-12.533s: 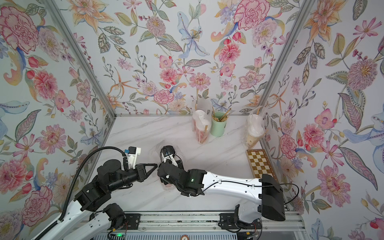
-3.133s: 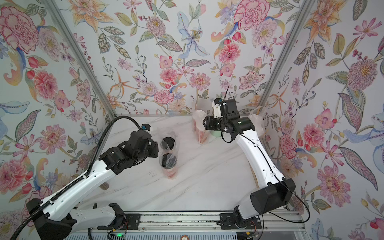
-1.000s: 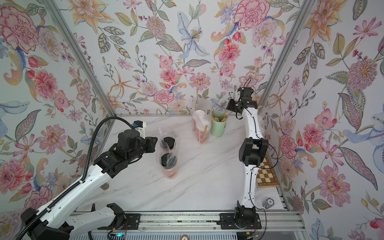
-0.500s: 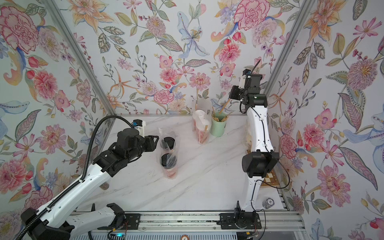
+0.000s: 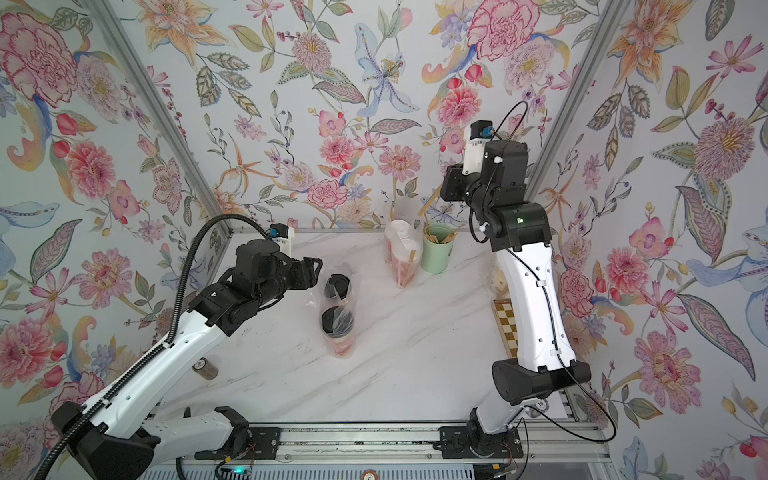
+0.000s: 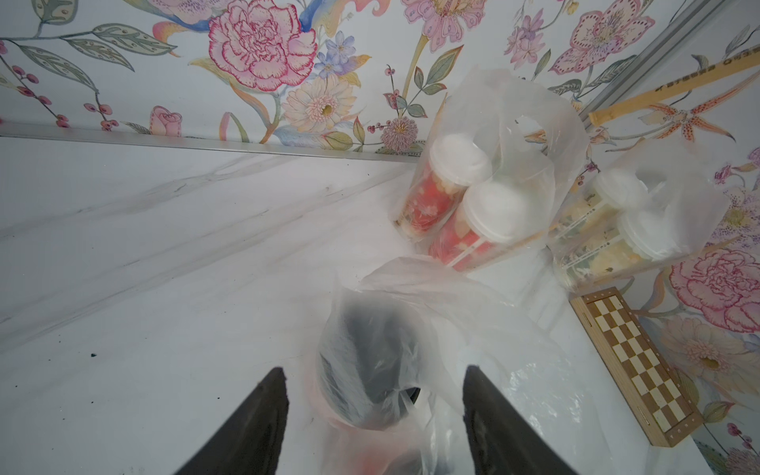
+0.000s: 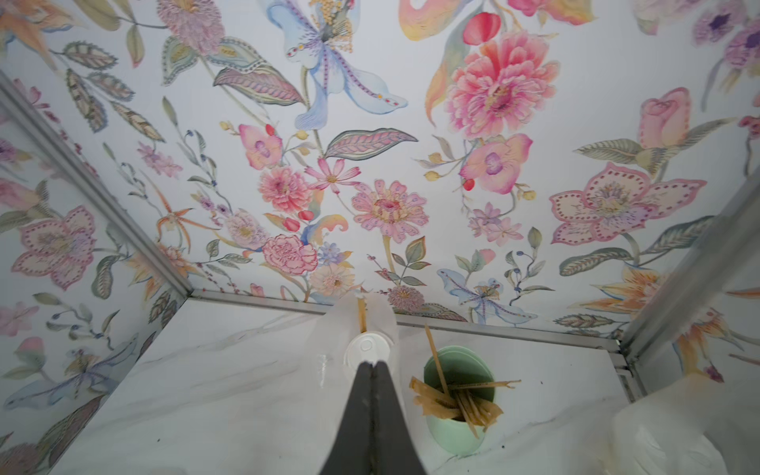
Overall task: Pack milk tea into plastic carrier bags
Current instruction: Pick up the straw from the container, then place the straw in the plastic carrier bag.
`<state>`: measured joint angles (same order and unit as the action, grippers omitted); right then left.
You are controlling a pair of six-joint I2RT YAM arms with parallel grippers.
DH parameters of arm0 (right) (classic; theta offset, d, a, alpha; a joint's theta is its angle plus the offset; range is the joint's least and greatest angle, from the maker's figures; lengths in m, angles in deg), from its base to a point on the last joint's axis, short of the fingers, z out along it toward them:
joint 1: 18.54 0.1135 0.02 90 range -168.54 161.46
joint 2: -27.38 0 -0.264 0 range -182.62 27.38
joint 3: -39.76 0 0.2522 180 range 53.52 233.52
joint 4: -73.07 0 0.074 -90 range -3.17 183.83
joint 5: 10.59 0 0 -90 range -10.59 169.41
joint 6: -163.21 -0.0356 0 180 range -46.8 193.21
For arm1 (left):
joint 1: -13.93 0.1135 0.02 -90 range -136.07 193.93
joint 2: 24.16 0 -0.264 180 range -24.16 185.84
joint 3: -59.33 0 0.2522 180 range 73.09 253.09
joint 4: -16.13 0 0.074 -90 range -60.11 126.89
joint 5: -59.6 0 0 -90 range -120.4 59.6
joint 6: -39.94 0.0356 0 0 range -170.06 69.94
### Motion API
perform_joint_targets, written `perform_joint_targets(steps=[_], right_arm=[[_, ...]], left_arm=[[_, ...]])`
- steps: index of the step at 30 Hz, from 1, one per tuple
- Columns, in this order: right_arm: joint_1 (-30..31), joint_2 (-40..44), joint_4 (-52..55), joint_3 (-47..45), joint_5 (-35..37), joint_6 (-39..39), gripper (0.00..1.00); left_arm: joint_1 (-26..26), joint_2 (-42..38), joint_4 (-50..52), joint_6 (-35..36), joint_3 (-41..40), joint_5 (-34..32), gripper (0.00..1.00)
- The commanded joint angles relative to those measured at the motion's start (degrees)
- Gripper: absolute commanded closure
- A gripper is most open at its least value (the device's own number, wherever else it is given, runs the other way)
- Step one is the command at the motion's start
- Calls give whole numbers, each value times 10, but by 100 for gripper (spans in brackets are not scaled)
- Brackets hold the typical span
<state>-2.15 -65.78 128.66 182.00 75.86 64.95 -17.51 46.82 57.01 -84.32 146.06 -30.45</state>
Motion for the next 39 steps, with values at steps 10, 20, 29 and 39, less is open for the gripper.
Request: perform_joint_targets(steps=[10,20,29,39], right_arm=[[188,12,4,4,-15,8,100],[260,-34,22,8,-25,7,100],[266,-88,32,10,-27,9,100],[270,-144,30,36,26,33,100]], left_arm=[[32,83,5,44,62,37,28],[55,100,-33,56,56,55,74],[69,104,-84,67,43,99,96],[74,109,-89,69,46,110,99]])
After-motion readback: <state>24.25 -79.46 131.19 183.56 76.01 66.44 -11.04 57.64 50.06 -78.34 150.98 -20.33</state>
